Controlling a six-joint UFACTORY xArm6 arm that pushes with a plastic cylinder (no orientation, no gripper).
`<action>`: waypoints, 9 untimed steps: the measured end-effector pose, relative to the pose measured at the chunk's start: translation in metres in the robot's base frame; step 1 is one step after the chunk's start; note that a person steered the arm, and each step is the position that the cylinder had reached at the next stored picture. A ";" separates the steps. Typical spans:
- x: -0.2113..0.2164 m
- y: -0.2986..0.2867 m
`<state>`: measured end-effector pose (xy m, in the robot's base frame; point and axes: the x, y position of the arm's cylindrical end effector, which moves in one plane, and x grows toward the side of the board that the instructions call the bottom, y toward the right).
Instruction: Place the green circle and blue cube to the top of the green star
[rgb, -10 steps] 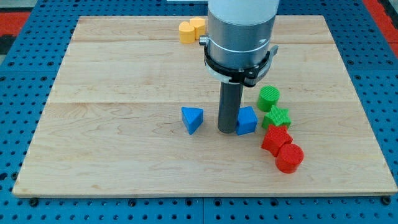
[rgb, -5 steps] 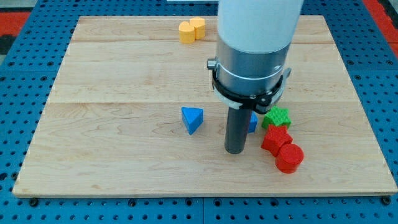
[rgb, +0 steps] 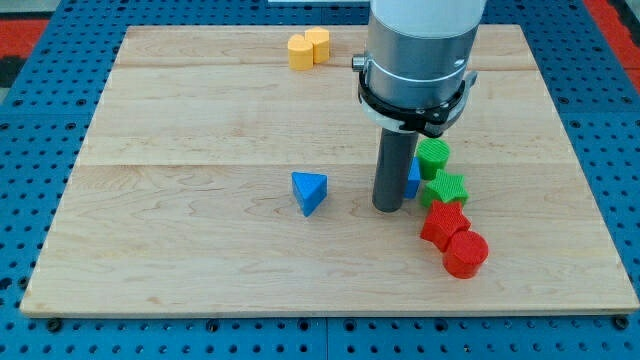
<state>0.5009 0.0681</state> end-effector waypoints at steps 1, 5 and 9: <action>0.000 0.011; -0.042 0.025; -0.065 -0.079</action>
<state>0.4362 -0.0112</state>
